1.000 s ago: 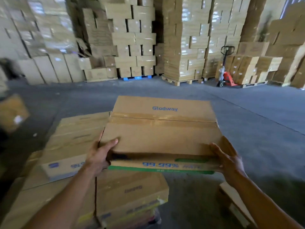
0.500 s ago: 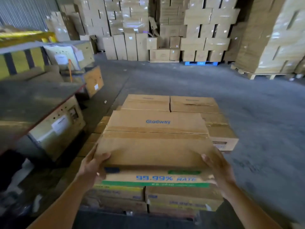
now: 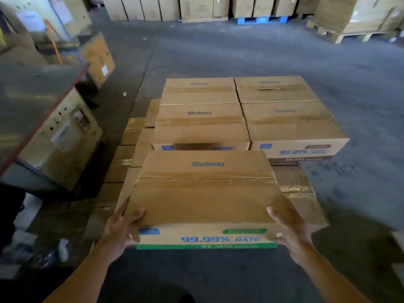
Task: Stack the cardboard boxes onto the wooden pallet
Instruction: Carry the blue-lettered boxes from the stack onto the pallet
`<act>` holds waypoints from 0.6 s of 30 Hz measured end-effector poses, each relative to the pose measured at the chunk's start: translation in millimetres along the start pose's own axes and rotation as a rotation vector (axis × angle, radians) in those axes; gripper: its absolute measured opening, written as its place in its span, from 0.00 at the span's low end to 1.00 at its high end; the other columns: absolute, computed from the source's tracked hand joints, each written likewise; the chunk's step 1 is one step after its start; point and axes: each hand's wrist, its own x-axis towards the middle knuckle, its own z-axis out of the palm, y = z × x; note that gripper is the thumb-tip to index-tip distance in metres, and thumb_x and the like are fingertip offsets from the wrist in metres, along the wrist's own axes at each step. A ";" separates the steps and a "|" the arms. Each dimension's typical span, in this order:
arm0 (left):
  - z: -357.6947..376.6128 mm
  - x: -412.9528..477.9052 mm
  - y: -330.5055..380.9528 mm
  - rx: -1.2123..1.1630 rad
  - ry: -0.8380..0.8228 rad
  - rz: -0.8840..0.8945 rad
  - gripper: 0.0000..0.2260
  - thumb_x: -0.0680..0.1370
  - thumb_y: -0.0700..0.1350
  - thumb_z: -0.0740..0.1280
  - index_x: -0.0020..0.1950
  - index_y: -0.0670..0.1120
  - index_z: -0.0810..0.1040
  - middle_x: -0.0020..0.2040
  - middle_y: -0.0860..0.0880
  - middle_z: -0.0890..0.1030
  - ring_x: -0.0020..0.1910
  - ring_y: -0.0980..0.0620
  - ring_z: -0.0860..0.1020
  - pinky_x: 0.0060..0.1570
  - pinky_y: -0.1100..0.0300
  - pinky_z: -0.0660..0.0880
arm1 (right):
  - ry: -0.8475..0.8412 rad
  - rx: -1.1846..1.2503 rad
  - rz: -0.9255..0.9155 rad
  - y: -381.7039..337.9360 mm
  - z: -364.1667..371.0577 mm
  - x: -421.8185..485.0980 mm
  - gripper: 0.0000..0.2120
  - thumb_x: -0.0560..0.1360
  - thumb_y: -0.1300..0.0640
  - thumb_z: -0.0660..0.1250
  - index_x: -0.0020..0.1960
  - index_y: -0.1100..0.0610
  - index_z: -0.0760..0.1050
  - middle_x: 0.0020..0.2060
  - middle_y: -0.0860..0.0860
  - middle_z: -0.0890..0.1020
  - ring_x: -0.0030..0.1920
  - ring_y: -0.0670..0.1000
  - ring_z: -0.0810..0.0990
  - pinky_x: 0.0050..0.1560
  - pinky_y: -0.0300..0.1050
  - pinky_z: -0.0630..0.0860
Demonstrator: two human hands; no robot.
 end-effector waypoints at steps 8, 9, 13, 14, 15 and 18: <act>-22.3 49.5 -14.3 -0.060 -0.011 -0.122 0.26 0.69 0.46 0.76 0.57 0.71 0.74 0.63 0.52 0.77 0.58 0.41 0.79 0.40 0.33 0.80 | 0.031 -0.068 0.040 10.2 35.8 26.1 0.45 0.59 0.43 0.80 0.73 0.36 0.67 0.67 0.50 0.77 0.63 0.59 0.79 0.50 0.67 0.82; -19.5 55.5 -13.2 -0.067 -0.011 -0.122 0.26 0.69 0.46 0.76 0.58 0.71 0.74 0.62 0.53 0.77 0.58 0.42 0.78 0.41 0.33 0.79 | 0.040 -0.088 0.042 10.2 36.7 31.5 0.46 0.58 0.42 0.80 0.74 0.36 0.66 0.67 0.50 0.77 0.62 0.60 0.79 0.48 0.66 0.82; -6.2 78.3 -6.6 -0.060 -0.006 -0.137 0.37 0.68 0.46 0.76 0.74 0.62 0.68 0.63 0.54 0.77 0.59 0.46 0.78 0.52 0.27 0.74 | 0.051 -0.171 0.016 11.7 38.6 58.9 0.41 0.57 0.35 0.78 0.69 0.35 0.71 0.61 0.49 0.80 0.56 0.57 0.82 0.43 0.61 0.84; -3.2 83.2 -5.9 -0.057 -0.014 -0.130 0.37 0.68 0.46 0.76 0.74 0.61 0.67 0.61 0.55 0.78 0.57 0.48 0.79 0.50 0.30 0.77 | 0.055 -0.167 0.020 14.0 39.8 65.2 0.38 0.58 0.35 0.78 0.66 0.35 0.73 0.59 0.49 0.81 0.55 0.56 0.83 0.42 0.58 0.84; -0.5 88.1 -6.0 -0.053 -0.025 -0.123 0.37 0.68 0.46 0.75 0.74 0.62 0.67 0.59 0.57 0.78 0.54 0.51 0.80 0.46 0.35 0.79 | 0.064 -0.144 0.035 17.7 40.9 71.5 0.37 0.59 0.37 0.79 0.66 0.36 0.73 0.58 0.48 0.82 0.54 0.55 0.84 0.41 0.56 0.84; 5.5 101.1 -11.3 -0.022 -0.052 -0.113 0.34 0.70 0.45 0.74 0.72 0.65 0.67 0.60 0.57 0.78 0.55 0.50 0.79 0.44 0.43 0.79 | 0.080 -0.047 0.069 30.7 42.2 93.5 0.43 0.61 0.44 0.81 0.74 0.43 0.69 0.58 0.47 0.83 0.52 0.53 0.85 0.41 0.52 0.84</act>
